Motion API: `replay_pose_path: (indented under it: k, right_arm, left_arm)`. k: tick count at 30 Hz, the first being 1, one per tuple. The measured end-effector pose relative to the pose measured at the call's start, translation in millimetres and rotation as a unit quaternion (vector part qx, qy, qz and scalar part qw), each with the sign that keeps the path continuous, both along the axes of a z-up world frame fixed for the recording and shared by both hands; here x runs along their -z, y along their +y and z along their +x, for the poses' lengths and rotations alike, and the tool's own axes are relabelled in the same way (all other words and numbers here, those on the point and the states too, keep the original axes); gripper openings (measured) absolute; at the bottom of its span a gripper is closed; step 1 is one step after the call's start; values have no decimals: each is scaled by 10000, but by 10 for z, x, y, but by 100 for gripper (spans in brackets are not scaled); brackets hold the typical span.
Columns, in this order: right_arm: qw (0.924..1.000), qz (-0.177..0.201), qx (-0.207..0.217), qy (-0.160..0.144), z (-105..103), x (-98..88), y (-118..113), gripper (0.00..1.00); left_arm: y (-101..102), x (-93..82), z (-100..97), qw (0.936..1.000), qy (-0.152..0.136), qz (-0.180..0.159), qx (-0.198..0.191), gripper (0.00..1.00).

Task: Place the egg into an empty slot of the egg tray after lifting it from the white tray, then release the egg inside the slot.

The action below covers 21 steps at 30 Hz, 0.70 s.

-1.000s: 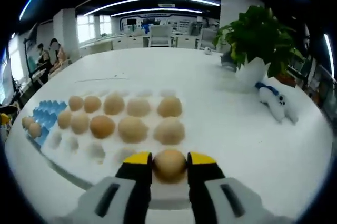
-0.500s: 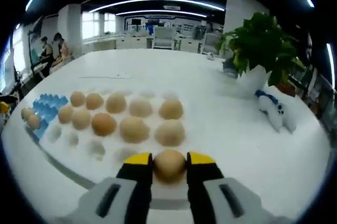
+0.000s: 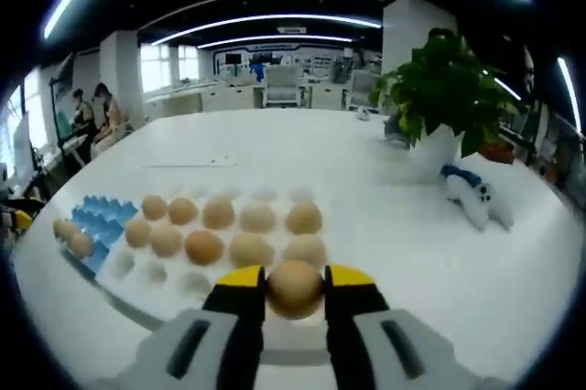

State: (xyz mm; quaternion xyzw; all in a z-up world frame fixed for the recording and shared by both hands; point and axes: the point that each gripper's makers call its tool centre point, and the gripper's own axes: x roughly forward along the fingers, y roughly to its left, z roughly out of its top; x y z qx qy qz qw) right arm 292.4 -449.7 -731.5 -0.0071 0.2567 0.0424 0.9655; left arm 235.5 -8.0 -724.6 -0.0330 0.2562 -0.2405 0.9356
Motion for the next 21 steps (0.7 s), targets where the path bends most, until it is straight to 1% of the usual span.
replay_pose_path:
  k: [3, 4, 5, 6, 7, 10, 14, 16, 17, 20, 21]
  right_arm:
    - [9999, 74, -88, -69, 3, -58, 115, 24]
    - [9996, 181, -183, -90, 2, -88, 230, 24]
    - [9994, 194, -264, -146, 8, -112, 301, 24]
    - [9989, 234, -379, -144, 9, -132, 403, 24]
    - [9986, 270, -420, -157, 12, -144, 457, 24]
    - [9958, 589, -677, -198, 20, -175, 733, 24]
    - [9901, 795, -1149, -146, 7, -166, 1140, 24]
    - [9874, 916, -1284, -130, 0, -156, 1284, 24]
    - [9844, 1012, -1432, -97, -14, -143, 1404, 24]
    - [9811, 1013, -1651, -54, -24, -107, 1568, 24]
    - [9789, 1065, -1744, -29, -42, -100, 1649, 24]
  left_arm:
    - [-4, -6, 1, 10000, -9, -2, 7, 71]
    - [-8, -7, 3, 10000, -12, -4, 12, 71]
    - [-11, -8, 2, 10000, -11, -8, 15, 71]
    - [-12, -7, 3, 10000, -9, -5, 14, 72]
    - [-14, -8, 2, 10000, -11, -1, 21, 72]
    - [-12, -6, 2, 10000, -5, -5, 14, 72]
    - [-4, -9, 4, 10000, 10, -22, -8, 73]
    - [8, -1, 4, 10000, 54, -34, -41, 74]
    - [15, 7, 3, 9999, 95, -59, -65, 75]
    - [17, 0, 3, 9999, 86, -66, -64, 74]
    - [15, -6, 5, 9999, 68, -61, -55, 74]
